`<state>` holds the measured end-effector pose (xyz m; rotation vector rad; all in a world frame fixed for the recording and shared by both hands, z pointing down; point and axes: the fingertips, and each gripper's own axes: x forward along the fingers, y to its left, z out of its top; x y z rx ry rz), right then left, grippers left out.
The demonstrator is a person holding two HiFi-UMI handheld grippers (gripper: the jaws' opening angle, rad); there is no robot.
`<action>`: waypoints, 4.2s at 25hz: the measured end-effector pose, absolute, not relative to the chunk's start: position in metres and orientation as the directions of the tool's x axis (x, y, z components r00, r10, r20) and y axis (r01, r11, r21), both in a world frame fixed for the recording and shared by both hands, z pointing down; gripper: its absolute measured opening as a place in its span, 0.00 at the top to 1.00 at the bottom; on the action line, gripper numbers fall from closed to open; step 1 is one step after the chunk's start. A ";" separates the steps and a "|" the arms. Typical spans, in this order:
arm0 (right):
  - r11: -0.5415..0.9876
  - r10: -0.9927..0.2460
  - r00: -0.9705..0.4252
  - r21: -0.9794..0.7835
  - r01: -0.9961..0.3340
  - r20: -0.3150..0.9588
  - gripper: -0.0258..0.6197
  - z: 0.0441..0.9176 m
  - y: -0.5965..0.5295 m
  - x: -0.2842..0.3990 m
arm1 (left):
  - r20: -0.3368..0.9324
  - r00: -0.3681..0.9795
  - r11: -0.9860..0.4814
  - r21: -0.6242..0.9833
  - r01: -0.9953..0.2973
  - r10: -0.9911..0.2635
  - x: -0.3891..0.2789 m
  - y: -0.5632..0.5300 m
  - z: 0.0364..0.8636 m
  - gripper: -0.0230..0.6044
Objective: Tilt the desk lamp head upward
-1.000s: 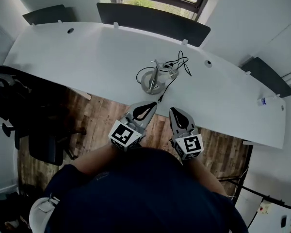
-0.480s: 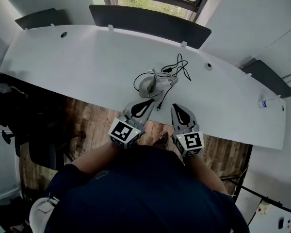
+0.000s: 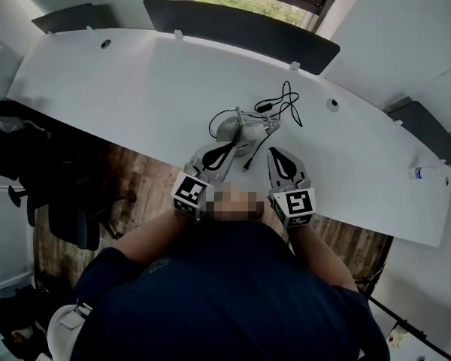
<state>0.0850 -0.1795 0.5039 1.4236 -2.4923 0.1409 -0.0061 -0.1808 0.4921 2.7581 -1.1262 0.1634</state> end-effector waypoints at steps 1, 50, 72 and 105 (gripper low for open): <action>0.521 -0.825 -0.490 0.043 -0.853 0.282 0.94 0.505 -0.184 0.084 | 0.172 0.701 -0.697 0.095 -0.711 -0.692 -0.006 -0.185 0.496 0.95; 0.595 -0.779 -0.364 0.416 -0.688 0.511 0.82 0.611 -0.306 0.090 | 0.286 0.607 -0.643 -0.042 -0.765 -0.741 0.021 -0.270 0.558 0.78; 0.370 -0.922 -0.186 0.913 -0.173 0.339 0.83 0.503 -0.318 0.117 | 0.291 0.633 -0.661 0.004 -0.750 -0.717 0.024 -0.267 0.559 0.78; 0.213 -0.956 -0.176 0.967 0.140 0.236 0.71 0.432 -0.279 0.080 | 0.372 0.648 -0.731 -0.144 -0.667 -0.664 0.009 -0.255 0.559 0.78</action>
